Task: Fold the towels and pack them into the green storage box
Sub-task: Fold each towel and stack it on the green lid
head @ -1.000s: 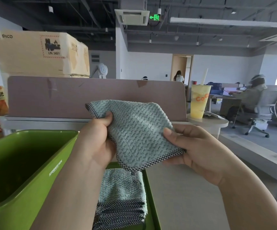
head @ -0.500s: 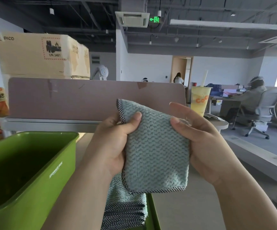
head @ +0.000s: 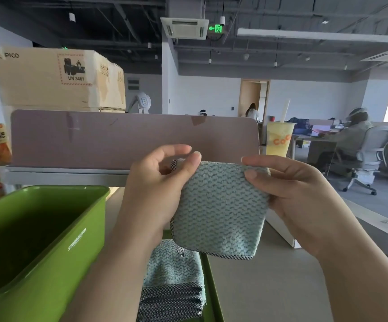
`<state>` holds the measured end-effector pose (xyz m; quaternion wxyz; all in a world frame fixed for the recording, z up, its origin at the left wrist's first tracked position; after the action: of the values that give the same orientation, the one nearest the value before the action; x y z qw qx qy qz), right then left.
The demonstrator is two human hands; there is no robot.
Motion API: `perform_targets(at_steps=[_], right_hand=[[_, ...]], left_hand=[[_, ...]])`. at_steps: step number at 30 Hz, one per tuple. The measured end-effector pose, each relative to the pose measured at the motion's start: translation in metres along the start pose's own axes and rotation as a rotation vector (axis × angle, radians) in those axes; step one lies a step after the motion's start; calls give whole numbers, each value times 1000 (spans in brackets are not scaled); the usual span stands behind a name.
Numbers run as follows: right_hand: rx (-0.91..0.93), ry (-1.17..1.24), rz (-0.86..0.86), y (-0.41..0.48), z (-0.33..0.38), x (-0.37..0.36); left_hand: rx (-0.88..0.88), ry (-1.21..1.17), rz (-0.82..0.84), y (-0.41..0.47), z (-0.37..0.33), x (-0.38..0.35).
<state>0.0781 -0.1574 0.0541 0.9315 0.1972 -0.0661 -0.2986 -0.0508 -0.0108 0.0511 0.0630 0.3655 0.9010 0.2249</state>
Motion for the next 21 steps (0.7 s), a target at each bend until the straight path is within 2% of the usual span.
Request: perform_targets(at_steps=[4,10,13,21], right_hand=[[1,-187,30,-3,4,5],[6,-551,-35,-1,5,9],[35,-605,-30,0,6,7],[37,-657,-36,0,9,7]], left_hand=[[45,30,174,0,0,-3],[-59,404,96,-2,-10,0],[-109,509,64,-3,-15,2],[-150,614,95,-2,-17,1]])
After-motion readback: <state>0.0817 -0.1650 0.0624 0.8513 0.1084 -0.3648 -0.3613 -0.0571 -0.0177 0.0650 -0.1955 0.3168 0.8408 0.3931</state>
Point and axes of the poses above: each hand's wrist, its own y-axis towards the middle knuckle, its own x-axis out of the back of the hand, z = x × y, the point moved 5 cm from there along y, towards the middle knuckle, and after that the axes turned 11 degrees about z, right-handed, at the moved point
